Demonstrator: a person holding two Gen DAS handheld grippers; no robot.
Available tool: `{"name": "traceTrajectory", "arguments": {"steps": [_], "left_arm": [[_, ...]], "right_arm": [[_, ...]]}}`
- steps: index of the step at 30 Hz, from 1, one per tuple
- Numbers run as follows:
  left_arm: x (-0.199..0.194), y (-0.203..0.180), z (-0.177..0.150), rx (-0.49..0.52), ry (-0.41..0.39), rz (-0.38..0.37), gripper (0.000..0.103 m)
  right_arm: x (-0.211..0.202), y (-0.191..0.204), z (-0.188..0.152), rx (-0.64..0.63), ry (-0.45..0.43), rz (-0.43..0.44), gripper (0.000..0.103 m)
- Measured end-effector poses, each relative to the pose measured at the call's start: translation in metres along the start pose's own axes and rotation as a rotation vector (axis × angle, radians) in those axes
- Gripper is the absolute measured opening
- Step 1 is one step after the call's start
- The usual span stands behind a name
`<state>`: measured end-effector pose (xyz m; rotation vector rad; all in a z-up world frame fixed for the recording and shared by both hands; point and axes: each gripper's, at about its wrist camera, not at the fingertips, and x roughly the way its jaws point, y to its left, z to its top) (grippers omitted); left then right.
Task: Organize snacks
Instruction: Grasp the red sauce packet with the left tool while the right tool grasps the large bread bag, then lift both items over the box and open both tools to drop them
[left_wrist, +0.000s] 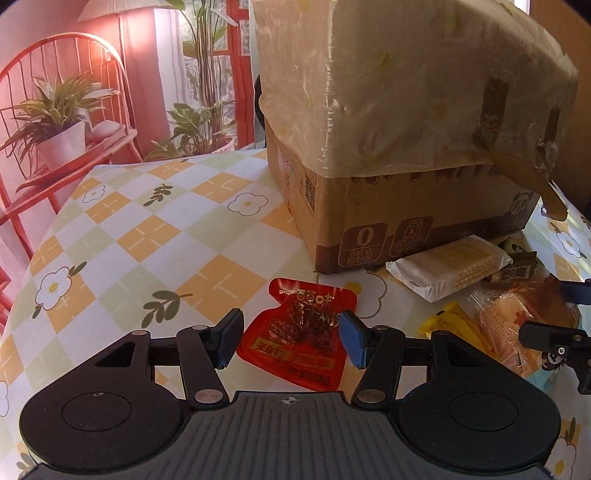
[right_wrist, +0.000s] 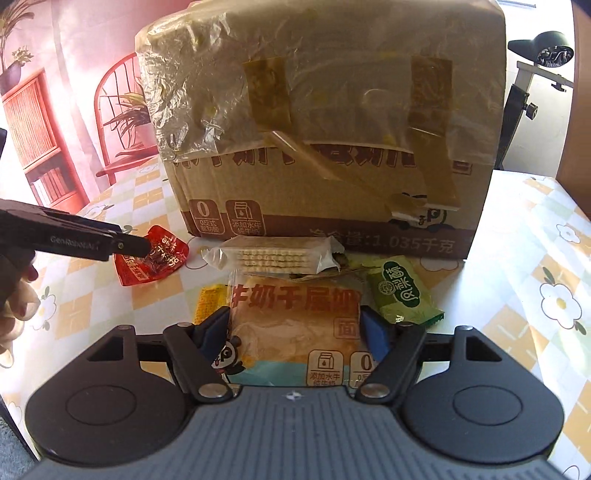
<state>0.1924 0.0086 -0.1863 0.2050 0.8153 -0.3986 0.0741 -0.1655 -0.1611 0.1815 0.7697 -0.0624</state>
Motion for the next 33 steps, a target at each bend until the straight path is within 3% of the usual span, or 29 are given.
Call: {"name": "traceTrajectory", "arguments": {"steps": [4,7,14,16,20,23,33], "left_arm": [[0.014,0.007,0.002,-0.042,0.011,-0.003,0.06],[0.026,0.006,0.002,-0.013,0.045,-0.018,0.061],[0.025,0.0,-0.001,-0.024,0.007,-0.006,0.06],[0.022,-0.003,-0.003,-0.008,0.003,-0.008,0.044],[0.009,-0.011,-0.009,-0.017,0.002,0.006,0.034],[-0.008,-0.021,-0.02,-0.018,-0.026,0.01,0.019],[-0.043,-0.035,-0.036,-0.059,-0.106,0.027,0.014]], "right_arm": [[-0.002,-0.002,-0.002,0.0,-0.004,0.005,0.075],[-0.002,-0.002,-0.002,-0.003,-0.005,0.007,0.075],[-0.003,-0.001,-0.004,-0.017,-0.011,0.011,0.075],[-0.004,-0.002,-0.004,-0.016,-0.012,0.012,0.075],[-0.005,-0.003,-0.005,-0.019,-0.018,0.015,0.075],[-0.005,-0.003,-0.006,-0.018,-0.025,0.018,0.075],[-0.011,-0.002,-0.008,-0.011,-0.03,0.049,0.074]]}}
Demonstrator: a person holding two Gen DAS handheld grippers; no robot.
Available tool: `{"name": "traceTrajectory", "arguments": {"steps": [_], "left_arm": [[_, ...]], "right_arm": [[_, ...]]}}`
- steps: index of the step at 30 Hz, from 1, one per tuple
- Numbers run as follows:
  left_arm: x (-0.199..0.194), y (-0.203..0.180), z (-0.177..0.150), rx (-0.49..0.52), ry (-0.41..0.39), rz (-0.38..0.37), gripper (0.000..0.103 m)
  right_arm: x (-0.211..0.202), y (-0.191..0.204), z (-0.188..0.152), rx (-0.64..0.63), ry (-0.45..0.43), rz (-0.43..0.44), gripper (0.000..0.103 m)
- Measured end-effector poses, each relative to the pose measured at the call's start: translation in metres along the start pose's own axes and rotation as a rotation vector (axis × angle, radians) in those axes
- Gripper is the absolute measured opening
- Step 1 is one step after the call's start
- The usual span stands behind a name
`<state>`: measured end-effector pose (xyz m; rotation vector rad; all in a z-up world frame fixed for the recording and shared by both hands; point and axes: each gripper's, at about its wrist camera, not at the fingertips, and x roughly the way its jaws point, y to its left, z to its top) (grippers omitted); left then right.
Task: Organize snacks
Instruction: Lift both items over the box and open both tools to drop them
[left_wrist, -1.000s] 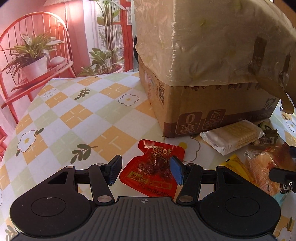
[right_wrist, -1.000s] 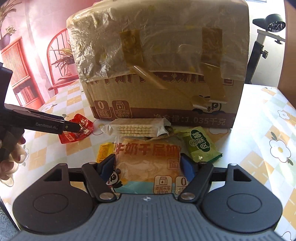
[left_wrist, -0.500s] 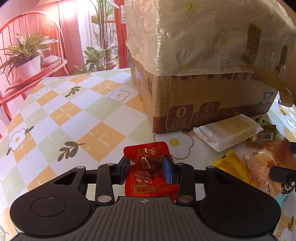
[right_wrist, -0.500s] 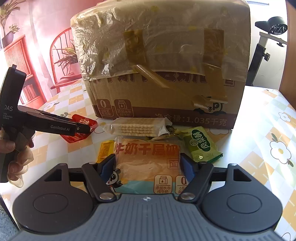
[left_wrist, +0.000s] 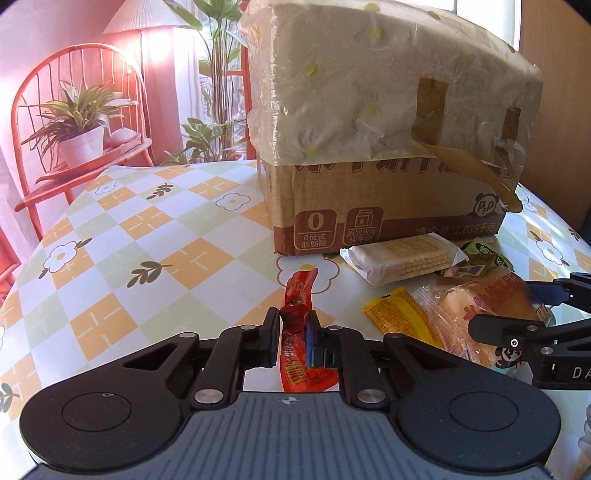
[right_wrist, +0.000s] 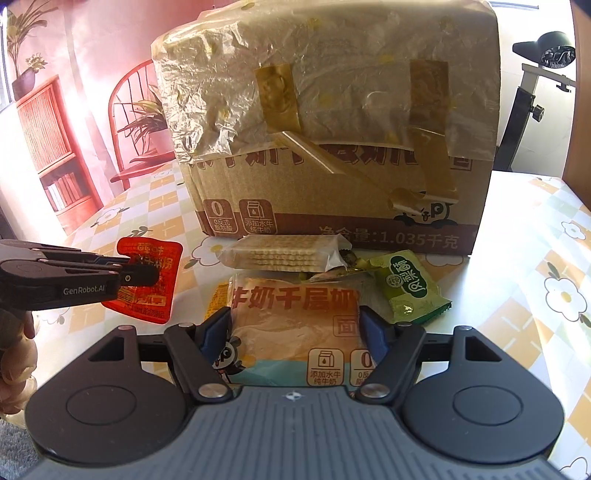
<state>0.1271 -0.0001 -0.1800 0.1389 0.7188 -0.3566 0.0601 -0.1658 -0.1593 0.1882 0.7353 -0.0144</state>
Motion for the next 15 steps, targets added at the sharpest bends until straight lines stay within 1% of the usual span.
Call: {"name": "traceTrajectory", "arguments": {"steps": [6,9,15], "left_arm": [[-0.024,0.005,0.005,-0.05,-0.073,0.036,0.014],[-0.032,0.006,0.006,-0.083,-0.091,0.042,0.014],[-0.05,0.006,0.014,-0.113,-0.152,0.045,0.014]], "right_arm": [[-0.009,0.006,-0.002,-0.014,-0.037,0.029,0.074],[-0.014,0.009,-0.001,-0.025,-0.055,0.041,0.073],[-0.024,0.016,0.006,-0.064,-0.102,0.076,0.073]]}}
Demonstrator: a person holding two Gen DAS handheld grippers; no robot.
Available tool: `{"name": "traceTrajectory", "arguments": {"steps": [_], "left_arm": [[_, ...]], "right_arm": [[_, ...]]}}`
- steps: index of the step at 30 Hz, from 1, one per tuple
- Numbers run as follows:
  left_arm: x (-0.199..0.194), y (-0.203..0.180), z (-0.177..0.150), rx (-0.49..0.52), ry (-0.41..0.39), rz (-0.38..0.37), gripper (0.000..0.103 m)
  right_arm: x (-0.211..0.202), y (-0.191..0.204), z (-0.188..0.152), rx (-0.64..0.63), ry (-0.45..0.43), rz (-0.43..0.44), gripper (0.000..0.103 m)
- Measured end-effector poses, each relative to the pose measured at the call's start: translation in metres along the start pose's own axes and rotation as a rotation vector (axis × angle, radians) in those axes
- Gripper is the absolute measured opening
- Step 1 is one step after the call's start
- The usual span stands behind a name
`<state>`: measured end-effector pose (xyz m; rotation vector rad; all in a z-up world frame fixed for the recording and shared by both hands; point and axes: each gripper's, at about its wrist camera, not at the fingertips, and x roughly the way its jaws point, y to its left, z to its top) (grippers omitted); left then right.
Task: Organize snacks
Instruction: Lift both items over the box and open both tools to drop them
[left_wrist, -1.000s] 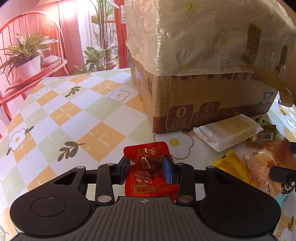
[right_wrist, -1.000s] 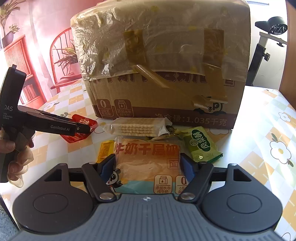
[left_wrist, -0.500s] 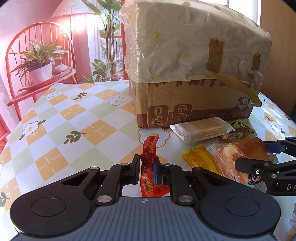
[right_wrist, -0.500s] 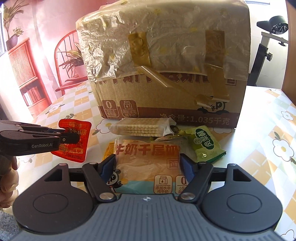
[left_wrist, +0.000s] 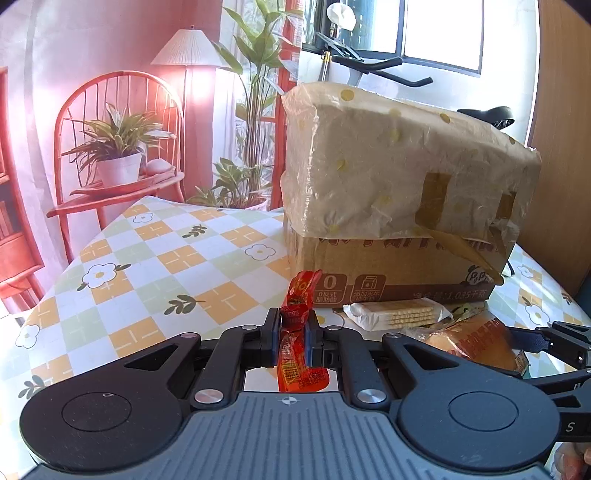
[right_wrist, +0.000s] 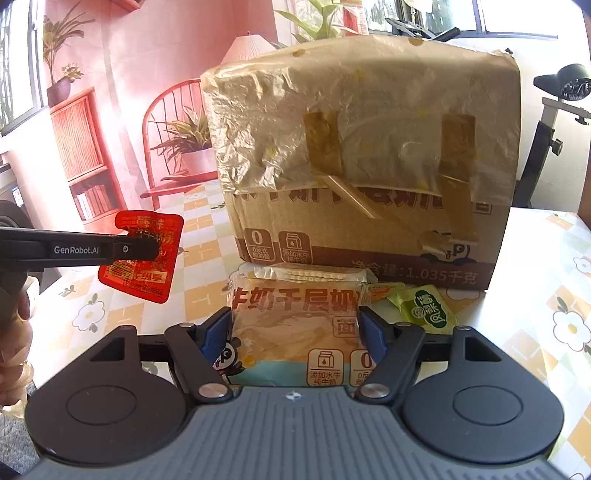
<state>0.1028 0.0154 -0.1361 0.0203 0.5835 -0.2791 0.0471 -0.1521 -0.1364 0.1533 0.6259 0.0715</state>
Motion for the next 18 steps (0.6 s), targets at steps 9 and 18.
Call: {"name": "traceTrajectory", "arguments": {"steps": [9,18], "left_arm": [[-0.022,-0.002,0.027,-0.028,-0.091,-0.005,0.014],[-0.043,-0.027,0.119,0.043,-0.318,-0.074,0.014]], "right_arm": [[-0.02,0.014,0.022,-0.088,-0.127,0.031,0.073],[-0.05,-0.002,0.107,-0.166,-0.36,-0.014,0.073]]}}
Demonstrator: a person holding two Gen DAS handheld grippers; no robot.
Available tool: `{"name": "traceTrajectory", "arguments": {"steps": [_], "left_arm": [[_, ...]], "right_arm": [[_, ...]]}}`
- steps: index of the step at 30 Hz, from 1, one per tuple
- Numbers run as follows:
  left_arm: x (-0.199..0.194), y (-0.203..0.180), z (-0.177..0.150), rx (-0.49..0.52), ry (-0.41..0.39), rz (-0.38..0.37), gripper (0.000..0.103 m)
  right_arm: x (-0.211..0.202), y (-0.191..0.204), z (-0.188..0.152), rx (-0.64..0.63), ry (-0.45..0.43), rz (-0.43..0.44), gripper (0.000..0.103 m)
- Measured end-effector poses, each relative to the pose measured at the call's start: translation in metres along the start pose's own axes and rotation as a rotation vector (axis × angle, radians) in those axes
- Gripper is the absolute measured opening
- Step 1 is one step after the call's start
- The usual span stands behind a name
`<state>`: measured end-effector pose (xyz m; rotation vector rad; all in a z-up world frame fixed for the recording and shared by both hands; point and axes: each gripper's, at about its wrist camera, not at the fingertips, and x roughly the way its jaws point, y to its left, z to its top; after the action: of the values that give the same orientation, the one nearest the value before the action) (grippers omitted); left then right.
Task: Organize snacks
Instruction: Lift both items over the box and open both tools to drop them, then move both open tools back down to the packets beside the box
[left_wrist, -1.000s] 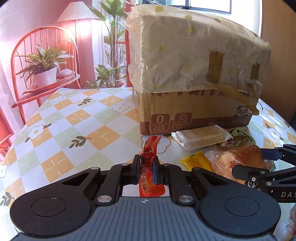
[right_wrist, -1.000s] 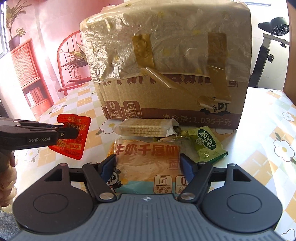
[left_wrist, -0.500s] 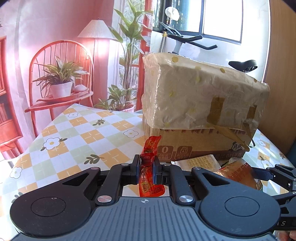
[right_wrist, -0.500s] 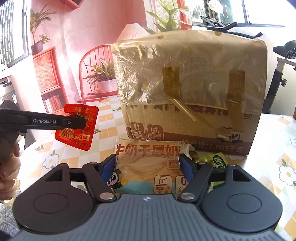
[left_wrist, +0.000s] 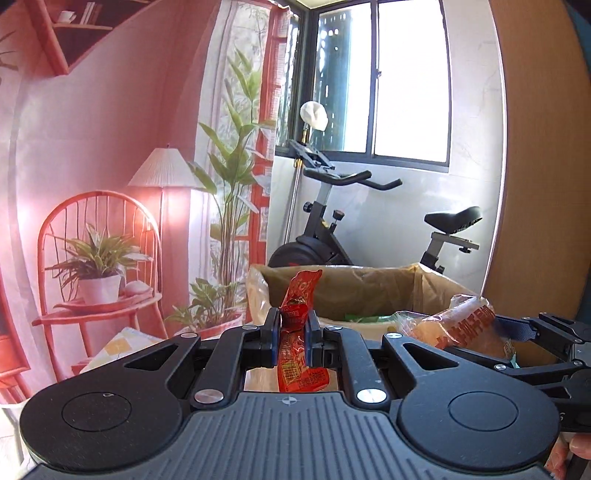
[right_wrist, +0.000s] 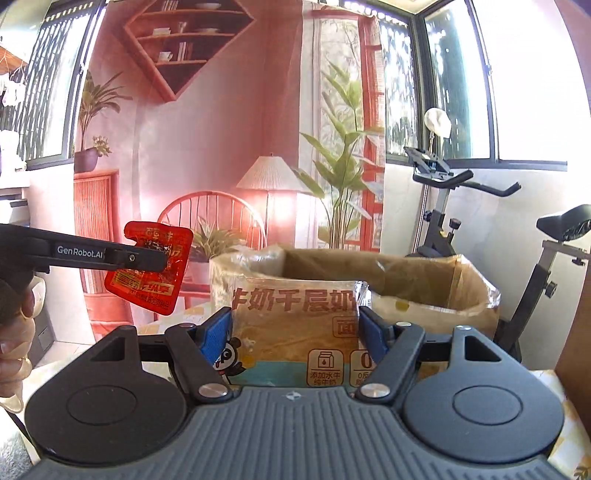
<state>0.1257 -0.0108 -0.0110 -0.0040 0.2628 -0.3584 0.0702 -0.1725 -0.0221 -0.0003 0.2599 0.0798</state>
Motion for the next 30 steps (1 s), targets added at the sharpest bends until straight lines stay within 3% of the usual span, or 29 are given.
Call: {"name": "traceTrajectory", "arguments": {"steps": [7,12,17,18,20,21,22,24,30], "left_arm": [[0.063,-0.013,0.052,0.06,-0.003,-0.011,0.014],[0.127,-0.018,0.063,0.075,0.084,0.021,0.014],[0.168,-0.017,0.051,0.06,0.204,0.037,0.015],[0.172,-0.016,0.047,0.048,0.229,0.028,0.017],[0.175,-0.01,0.04,0.03,0.276,-0.002,0.036],[0.174,-0.008,0.037,0.03,0.281,-0.007,0.052],[0.172,-0.008,0.035,0.035,0.277,-0.009,0.059],[0.165,-0.008,0.032,0.058,0.266,0.007,0.059],[0.136,-0.013,0.038,0.04,0.256,0.046,0.06]], "right_arm": [[0.053,-0.045,0.05,-0.056,-0.065,-0.086,0.073],[0.106,-0.086,0.05,0.01,0.039,-0.129,0.073],[0.131,-0.105,0.036,0.06,0.17,-0.151,0.074],[0.132,-0.108,0.034,0.064,0.188,-0.151,0.074],[0.131,-0.111,0.031,0.065,0.22,-0.145,0.074],[0.129,-0.112,0.03,0.062,0.218,-0.139,0.075],[0.122,-0.113,0.031,0.058,0.208,-0.136,0.079],[0.114,-0.115,0.032,0.062,0.19,-0.137,0.086],[0.095,-0.112,0.041,0.095,0.166,-0.083,0.086]]}}
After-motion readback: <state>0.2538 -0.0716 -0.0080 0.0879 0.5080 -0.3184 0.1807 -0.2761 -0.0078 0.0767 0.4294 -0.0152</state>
